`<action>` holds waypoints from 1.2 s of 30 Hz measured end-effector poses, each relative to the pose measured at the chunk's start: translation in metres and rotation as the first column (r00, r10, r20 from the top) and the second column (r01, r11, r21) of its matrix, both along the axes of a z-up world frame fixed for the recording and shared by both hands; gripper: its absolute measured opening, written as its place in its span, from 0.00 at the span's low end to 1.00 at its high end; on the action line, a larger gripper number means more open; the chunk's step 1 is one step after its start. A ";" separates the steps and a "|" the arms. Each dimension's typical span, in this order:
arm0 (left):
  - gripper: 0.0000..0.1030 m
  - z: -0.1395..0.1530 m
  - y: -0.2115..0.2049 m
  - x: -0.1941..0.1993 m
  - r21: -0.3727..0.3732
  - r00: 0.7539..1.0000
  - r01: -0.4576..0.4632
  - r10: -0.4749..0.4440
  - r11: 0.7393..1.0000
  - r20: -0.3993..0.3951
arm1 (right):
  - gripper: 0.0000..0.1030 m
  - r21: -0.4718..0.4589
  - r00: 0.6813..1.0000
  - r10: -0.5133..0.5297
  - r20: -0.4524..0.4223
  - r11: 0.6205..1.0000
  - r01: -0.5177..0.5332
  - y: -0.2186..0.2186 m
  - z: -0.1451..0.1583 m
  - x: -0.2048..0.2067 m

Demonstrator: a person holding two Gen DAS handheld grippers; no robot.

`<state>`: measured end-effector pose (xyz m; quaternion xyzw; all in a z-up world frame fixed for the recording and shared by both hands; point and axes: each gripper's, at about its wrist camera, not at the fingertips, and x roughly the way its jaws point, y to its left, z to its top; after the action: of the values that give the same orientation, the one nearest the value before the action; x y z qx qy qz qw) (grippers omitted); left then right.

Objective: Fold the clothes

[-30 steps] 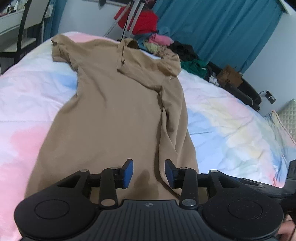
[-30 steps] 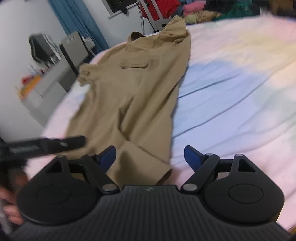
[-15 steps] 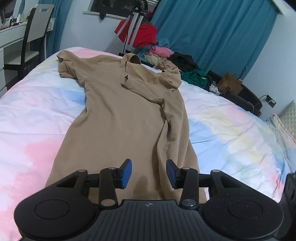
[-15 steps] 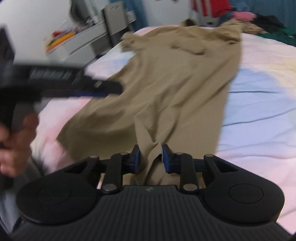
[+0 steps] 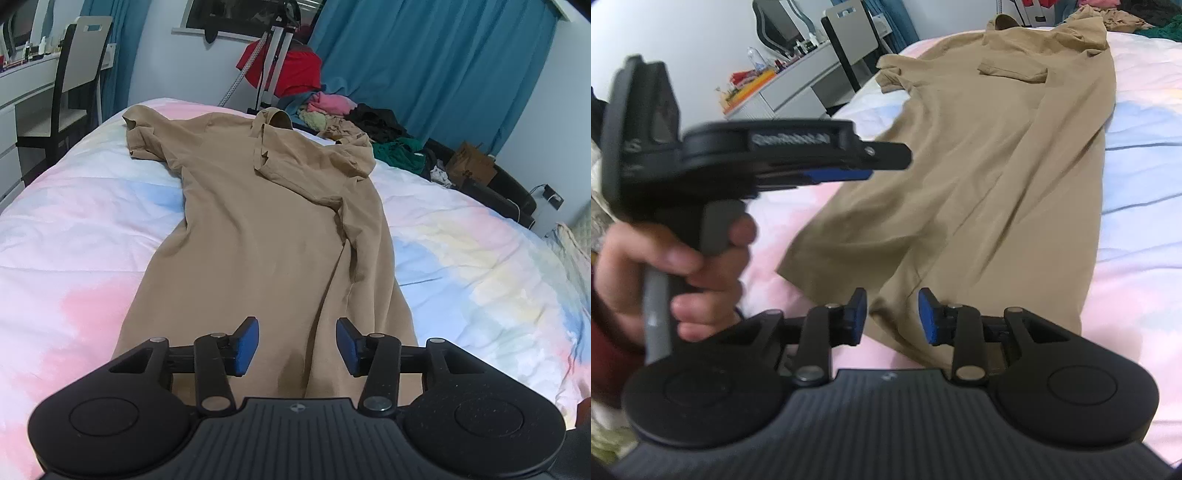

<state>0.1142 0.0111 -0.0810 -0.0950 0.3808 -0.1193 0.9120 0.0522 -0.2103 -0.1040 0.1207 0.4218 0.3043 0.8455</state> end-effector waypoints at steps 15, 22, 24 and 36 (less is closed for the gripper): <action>0.58 -0.010 -0.035 0.141 -0.109 0.995 -0.065 0.056 0.992 -0.086 | 0.41 0.103 0.727 -0.670 0.151 0.742 0.662 -0.098 0.050 0.069; 0.57 -0.039 -0.077 0.249 -0.118 0.981 -0.132 0.112 0.984 -0.160 | 0.72 0.112 0.638 -0.751 0.169 0.658 0.745 -0.126 0.017 0.078; 0.54 -0.049 -0.086 0.266 -0.097 0.978 -0.136 0.118 0.986 -0.171 | 0.79 0.134 0.642 -0.740 0.201 0.670 0.731 -0.126 0.014 0.082; 0.02 -0.047 -0.121 0.290 0.235 0.982 -0.131 0.094 0.963 0.162 | 0.79 0.118 0.640 -0.753 0.152 0.657 0.745 -0.129 -0.006 0.100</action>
<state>0.4042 -0.1098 -0.1277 0.0055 0.3171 -0.0261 0.9480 0.1521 -0.3396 -0.1105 0.2742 0.2457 -0.0533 0.9282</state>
